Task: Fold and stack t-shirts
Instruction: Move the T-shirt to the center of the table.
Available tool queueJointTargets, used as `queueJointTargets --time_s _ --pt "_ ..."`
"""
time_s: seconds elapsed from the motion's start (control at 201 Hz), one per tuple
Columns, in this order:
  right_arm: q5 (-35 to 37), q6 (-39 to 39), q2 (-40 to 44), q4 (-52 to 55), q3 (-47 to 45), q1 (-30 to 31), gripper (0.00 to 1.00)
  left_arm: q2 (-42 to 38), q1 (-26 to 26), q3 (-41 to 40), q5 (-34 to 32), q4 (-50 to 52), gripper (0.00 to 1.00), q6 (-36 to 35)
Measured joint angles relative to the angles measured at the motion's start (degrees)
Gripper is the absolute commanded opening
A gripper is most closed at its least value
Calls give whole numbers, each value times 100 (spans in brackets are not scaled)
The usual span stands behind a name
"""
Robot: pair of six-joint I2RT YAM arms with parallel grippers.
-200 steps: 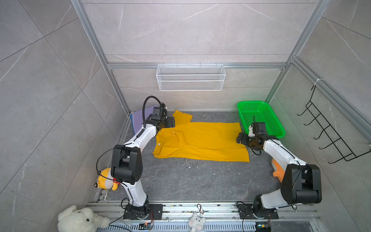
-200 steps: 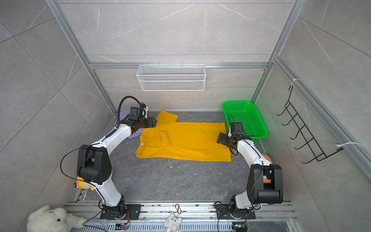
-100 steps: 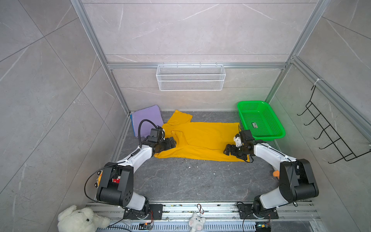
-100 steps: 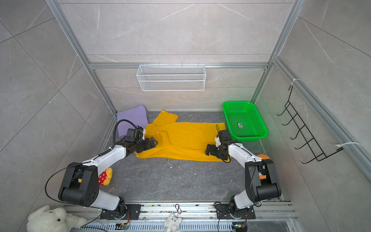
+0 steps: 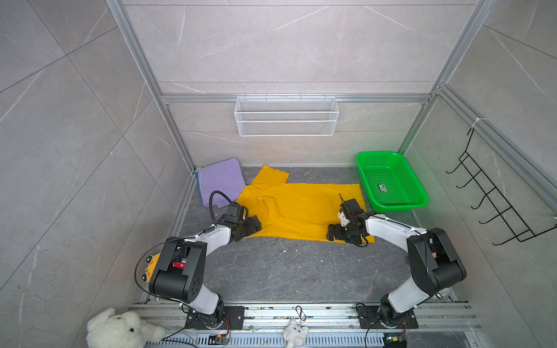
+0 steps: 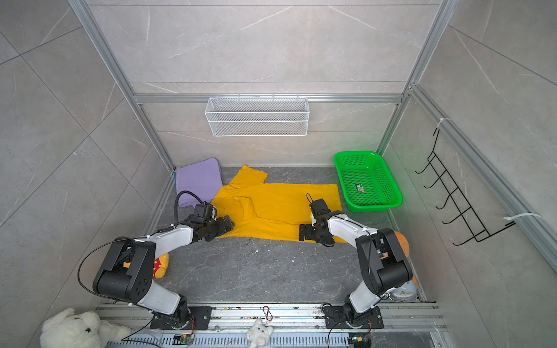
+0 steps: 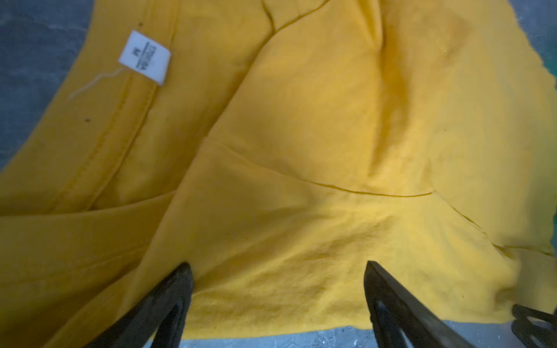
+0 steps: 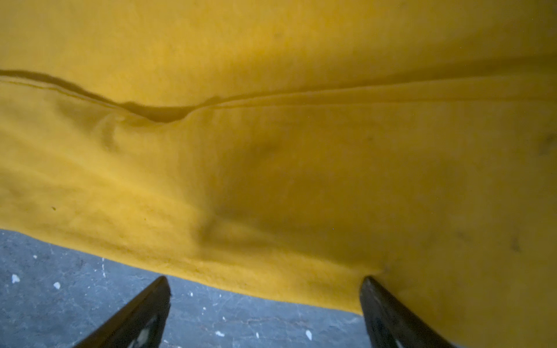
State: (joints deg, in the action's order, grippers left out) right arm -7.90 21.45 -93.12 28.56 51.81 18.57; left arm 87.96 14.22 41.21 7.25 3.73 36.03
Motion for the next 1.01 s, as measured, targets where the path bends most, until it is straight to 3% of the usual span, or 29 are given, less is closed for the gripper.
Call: queueJointTargets --time_s 0.209,0.463,0.638,0.742,1.006 --pt "361 297 374 168 -402 247 99 -483 116 -455 -389 26 90 361" --pt "535 1012 1469 570 -1329 844 99 -1539 492 -1102 -933 811 90 798" --pt "802 1108 1735 1073 -1003 1137 99 -2085 719 -1235 -813 1252 90 765" --pt "833 929 1335 1051 -269 1137 99 -2170 728 -946 -636 1379 91 501" --pt "538 610 -815 275 1047 1143 99 -1998 721 61 -562 1222 92 -52"
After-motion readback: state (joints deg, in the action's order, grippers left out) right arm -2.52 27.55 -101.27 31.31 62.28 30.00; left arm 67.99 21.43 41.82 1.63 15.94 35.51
